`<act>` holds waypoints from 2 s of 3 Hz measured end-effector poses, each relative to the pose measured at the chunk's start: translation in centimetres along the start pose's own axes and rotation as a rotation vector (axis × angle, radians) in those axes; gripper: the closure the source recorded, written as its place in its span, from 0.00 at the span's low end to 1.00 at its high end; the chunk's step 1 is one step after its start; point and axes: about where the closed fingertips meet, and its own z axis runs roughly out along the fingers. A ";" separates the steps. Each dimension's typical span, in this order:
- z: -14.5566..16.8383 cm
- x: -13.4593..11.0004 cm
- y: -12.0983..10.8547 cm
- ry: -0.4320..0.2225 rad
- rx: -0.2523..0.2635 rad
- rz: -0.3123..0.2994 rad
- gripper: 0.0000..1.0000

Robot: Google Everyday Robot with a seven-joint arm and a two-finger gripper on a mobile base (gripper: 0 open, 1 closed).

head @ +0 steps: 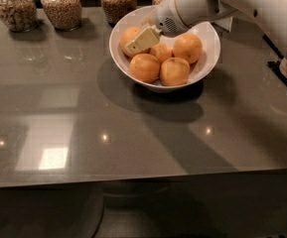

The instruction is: Pick orange from white bowl

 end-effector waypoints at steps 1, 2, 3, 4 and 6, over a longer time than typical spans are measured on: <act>1.5 0.2 -0.2 -0.011 -0.002 0.003 0.24; 2.4 0.4 -0.7 -0.006 0.000 0.002 0.27; 3.4 1.1 -1.3 0.025 0.011 0.003 0.28; 4.1 2.1 -1.9 0.088 0.030 0.011 0.30; 4.2 2.6 -2.0 0.148 0.049 0.019 0.73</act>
Offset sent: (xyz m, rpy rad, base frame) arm 0.0158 0.0086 -0.0122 0.0172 -0.0108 -0.0035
